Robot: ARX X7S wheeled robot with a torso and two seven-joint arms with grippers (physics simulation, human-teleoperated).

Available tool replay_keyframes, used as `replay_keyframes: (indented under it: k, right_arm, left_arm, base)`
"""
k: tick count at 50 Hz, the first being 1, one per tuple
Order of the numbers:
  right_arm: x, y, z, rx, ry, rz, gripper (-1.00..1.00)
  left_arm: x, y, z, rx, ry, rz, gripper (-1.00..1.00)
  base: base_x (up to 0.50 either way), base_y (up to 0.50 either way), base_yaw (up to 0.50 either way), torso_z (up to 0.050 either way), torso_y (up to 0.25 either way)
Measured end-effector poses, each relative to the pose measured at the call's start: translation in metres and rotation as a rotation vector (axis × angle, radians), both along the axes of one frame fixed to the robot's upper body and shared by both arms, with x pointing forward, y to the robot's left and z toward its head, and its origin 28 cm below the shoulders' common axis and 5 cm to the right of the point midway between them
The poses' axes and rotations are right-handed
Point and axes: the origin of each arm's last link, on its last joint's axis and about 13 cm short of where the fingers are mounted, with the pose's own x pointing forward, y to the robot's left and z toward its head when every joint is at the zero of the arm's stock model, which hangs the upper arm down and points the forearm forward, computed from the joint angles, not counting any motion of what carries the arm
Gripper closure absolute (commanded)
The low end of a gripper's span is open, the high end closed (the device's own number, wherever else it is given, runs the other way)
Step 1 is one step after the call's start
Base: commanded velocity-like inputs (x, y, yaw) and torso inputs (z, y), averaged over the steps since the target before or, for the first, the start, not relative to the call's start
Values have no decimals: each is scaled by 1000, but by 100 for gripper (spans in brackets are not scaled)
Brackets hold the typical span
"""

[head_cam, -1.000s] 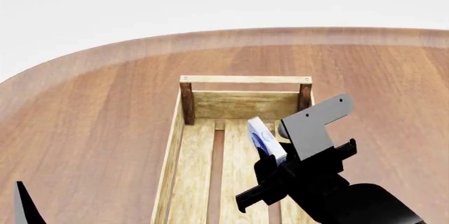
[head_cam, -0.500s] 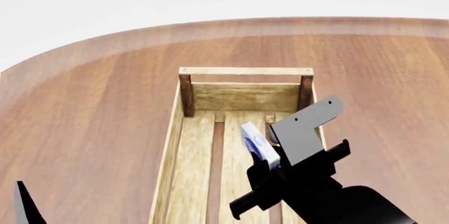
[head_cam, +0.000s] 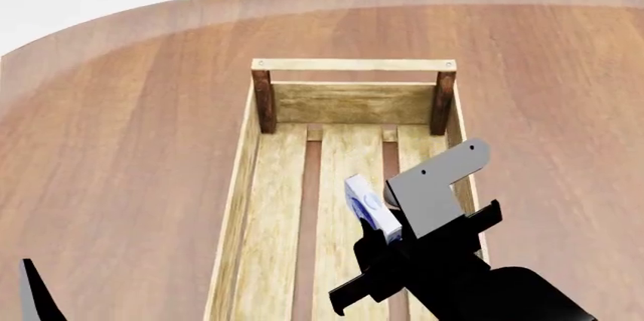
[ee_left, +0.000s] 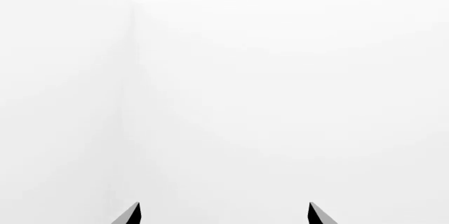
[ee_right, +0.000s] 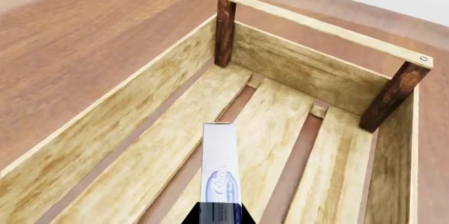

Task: Pick up the cream cheese and put it in the tray.

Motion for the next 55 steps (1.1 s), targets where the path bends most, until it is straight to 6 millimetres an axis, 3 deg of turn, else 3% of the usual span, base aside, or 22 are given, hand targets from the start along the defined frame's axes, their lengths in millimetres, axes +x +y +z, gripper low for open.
replay_keyframes:
  k: [55]
  right_arm:
    - [24, 8, 17, 33, 5, 16, 100]
  left_arm:
    - [0, 1, -1, -5, 5, 1, -100]
  base:
    - [-1, 0, 0, 0, -109]
